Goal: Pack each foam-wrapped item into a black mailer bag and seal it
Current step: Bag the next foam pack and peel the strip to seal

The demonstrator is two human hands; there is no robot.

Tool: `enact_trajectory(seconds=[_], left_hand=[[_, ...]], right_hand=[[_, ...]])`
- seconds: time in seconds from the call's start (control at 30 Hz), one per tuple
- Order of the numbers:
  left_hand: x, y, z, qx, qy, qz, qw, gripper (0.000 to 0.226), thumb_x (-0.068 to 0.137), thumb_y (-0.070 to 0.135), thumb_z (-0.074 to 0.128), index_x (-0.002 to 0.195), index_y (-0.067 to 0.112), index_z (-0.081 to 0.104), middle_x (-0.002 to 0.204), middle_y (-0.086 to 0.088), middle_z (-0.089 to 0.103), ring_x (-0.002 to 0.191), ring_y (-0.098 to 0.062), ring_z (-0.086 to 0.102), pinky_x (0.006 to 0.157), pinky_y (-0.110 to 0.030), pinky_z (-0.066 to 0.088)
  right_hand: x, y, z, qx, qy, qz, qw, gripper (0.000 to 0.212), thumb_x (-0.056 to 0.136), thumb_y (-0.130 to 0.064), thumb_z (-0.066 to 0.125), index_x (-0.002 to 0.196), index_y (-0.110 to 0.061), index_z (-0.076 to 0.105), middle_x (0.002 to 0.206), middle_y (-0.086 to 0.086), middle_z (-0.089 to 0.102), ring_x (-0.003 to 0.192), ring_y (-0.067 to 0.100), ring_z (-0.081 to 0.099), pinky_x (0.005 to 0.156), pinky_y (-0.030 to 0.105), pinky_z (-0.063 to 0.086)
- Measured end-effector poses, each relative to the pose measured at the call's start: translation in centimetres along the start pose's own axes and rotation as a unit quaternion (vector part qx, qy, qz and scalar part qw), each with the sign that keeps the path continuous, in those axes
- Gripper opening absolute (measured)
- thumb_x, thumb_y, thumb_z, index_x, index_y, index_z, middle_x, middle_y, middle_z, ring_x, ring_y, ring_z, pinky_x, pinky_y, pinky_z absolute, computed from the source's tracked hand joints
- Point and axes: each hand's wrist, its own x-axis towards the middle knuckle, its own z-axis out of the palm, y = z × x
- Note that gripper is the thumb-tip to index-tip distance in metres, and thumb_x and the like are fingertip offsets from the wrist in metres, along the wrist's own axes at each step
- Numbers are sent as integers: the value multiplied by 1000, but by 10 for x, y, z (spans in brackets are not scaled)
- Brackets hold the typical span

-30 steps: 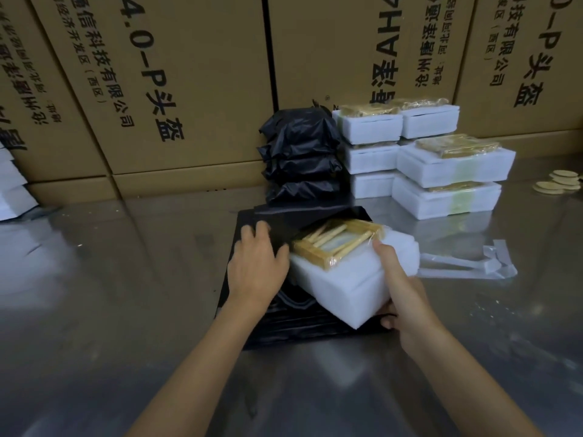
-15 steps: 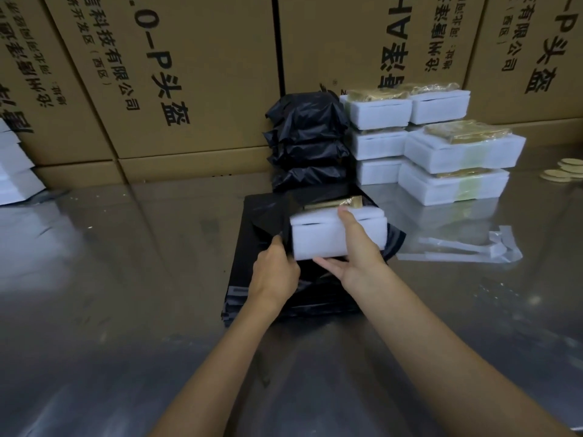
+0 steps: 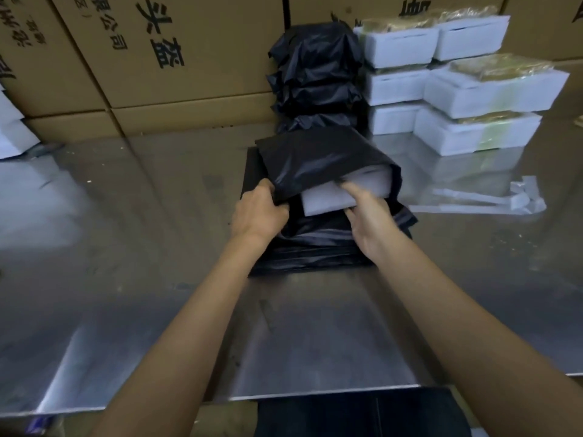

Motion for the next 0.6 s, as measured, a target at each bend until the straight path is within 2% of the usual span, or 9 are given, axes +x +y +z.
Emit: enact_trajectory(seconds=[0.1,0.2,0.27,0.33,0.37,0.47,0.53,0.6], left_hand=[[5,14,10,113,8,8,994,56,90,38,60,136,14,38,110,-14,61,99,-38,61,63,-35,35],[13,24,20,110,15,2,994,67,93,30,58,148,14,22,114,-16,60,100,-39,60,65,-38,35],[17,26,25,83,22,-1,996,64,95,19,56,148,12,21,111,-19,62,98,-40,61,64,-40,36],[20,24,28,63,32,2,997,60,95,11,54,147,10,24,109,-21,63,97,-41,61,64,-41,37],[20,22,29,58,31,3,998,59,95,9,53,147,10,25,110,-21,62,98,-42,61,65,-41,37],[20,15,32,49,8,4,999,53,96,12,52,145,10,32,113,-22,62,102,-42,60,69,-41,39],[18,12,35,48,1,13,999,40,97,15,53,135,12,44,112,-21,64,102,-42,61,70,-40,41],[16,10,36,43,2,23,999,36,95,13,54,130,14,49,110,-19,65,100,-41,62,70,-41,42]], right_hand=[[4,7,0,-40,17,-4,999,83,81,-31,83,150,-13,41,139,0,59,123,17,59,110,35,45],[8,6,3,-86,54,-10,995,83,81,-41,82,149,-14,41,133,1,61,112,18,64,100,34,53],[10,4,7,-140,86,-14,986,77,80,-51,79,140,-13,50,115,5,68,96,19,69,78,27,60],[14,2,10,-231,106,-15,967,68,77,-63,75,117,-9,66,93,8,73,77,17,71,52,19,54],[16,1,10,-284,108,-18,952,66,77,-68,71,102,-8,71,81,7,73,68,16,70,48,19,51],[23,-2,12,-407,72,-12,911,66,88,-68,57,74,-6,73,57,3,71,51,14,67,60,28,58],[28,0,14,-457,50,-18,888,59,98,-52,47,70,-7,72,53,0,70,49,14,66,65,31,59],[27,3,22,-489,13,-41,871,45,98,-35,45,73,-10,72,56,-2,71,51,14,65,61,29,55]])
